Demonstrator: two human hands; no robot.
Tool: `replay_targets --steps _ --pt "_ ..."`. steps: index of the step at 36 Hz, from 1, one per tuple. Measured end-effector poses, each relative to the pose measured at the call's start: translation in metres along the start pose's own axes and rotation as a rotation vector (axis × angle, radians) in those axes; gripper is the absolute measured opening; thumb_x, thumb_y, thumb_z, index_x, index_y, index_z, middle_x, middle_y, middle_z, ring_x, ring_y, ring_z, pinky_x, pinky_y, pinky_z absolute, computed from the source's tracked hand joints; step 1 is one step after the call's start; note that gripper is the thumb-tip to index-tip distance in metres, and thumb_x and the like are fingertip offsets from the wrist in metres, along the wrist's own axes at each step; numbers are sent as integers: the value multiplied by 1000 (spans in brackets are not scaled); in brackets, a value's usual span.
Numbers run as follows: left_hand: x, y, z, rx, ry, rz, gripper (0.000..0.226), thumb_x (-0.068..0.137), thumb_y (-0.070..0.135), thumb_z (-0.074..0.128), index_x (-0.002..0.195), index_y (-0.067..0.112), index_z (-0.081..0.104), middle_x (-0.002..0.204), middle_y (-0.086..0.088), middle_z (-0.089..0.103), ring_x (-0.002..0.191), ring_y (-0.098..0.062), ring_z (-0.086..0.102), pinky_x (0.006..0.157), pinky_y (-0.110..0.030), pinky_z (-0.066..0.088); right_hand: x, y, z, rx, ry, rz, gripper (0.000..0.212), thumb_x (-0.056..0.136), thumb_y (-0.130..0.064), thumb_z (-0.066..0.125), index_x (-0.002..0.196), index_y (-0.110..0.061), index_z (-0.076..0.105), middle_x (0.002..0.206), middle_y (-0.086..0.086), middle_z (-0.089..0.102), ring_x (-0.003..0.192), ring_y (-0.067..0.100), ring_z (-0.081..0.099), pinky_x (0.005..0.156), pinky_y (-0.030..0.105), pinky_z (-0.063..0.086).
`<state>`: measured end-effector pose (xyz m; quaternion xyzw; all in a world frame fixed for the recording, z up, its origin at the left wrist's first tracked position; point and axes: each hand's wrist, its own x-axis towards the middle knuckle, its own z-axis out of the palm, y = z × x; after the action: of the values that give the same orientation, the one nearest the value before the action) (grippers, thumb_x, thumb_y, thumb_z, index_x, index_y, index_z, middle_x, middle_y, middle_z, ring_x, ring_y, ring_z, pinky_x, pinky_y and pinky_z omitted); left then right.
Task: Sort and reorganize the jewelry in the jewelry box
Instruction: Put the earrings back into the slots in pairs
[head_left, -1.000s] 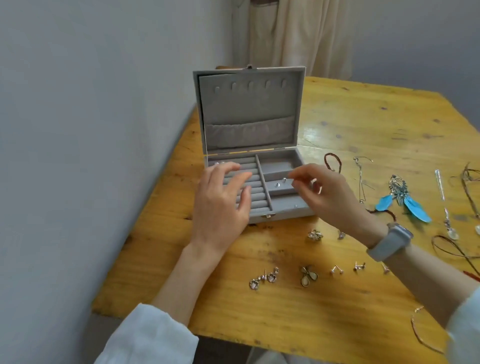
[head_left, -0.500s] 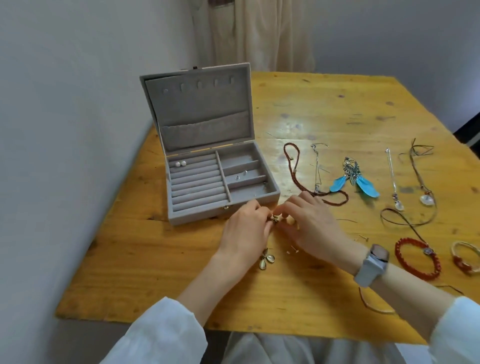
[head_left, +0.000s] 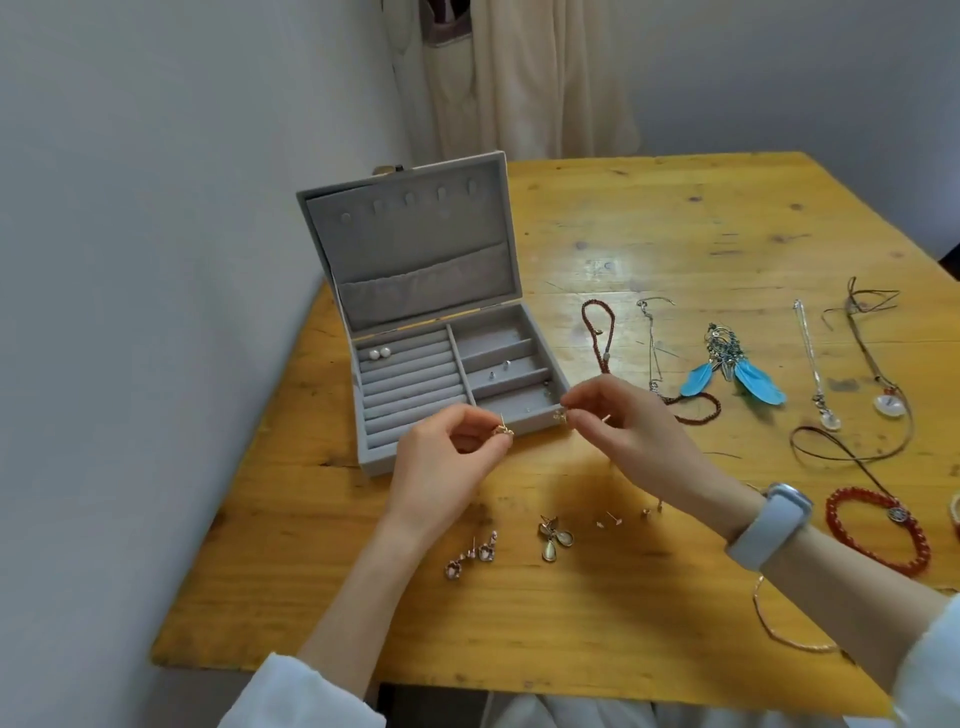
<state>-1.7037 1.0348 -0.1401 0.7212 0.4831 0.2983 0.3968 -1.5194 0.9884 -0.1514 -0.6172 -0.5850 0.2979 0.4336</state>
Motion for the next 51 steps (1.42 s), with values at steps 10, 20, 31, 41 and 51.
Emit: replay_targets --steps 10,20,31,41,51 --pt "31 -7 -35 -54 70 -40 5 77 14 73 81 13 69 77 -2 69 63 1 61 57 -11 48 46 -15 30 16 58 -40 22 93 -11 46 109 -12 62 84 -10 56 70 -2 51 62 8 41" --pt "88 -15 -45 114 190 -41 8 86 30 63 86 22 66 76 8 63 74 -6 57 65 -18 45 88 -7 55 -68 119 -61 20 94 -10 45 110 -8 57 101 5 56 91 12 51 79 17 40" --pt "109 -33 -12 378 492 -159 25 90 33 57 97 12 69 87 -4 69 72 -13 55 55 -22 38 89 3 59 -39 153 -86 19 92 -10 47 107 -11 58 92 -5 53 79 0 49 68 4 39" --pt "106 -29 -16 534 433 -204 24 93 29 51 92 10 65 73 2 59 63 -11 48 44 -20 29 88 4 60 -48 156 -102 20 92 -10 47 109 -9 59 94 -2 54 83 7 52 69 7 40" --pt "95 -29 -15 588 388 -58 28 94 23 50 118 11 60 113 -7 61 98 -18 55 71 -20 37 87 5 60 -93 158 -137 20 91 -8 48 108 -8 60 92 -3 52 81 8 51 70 4 39"
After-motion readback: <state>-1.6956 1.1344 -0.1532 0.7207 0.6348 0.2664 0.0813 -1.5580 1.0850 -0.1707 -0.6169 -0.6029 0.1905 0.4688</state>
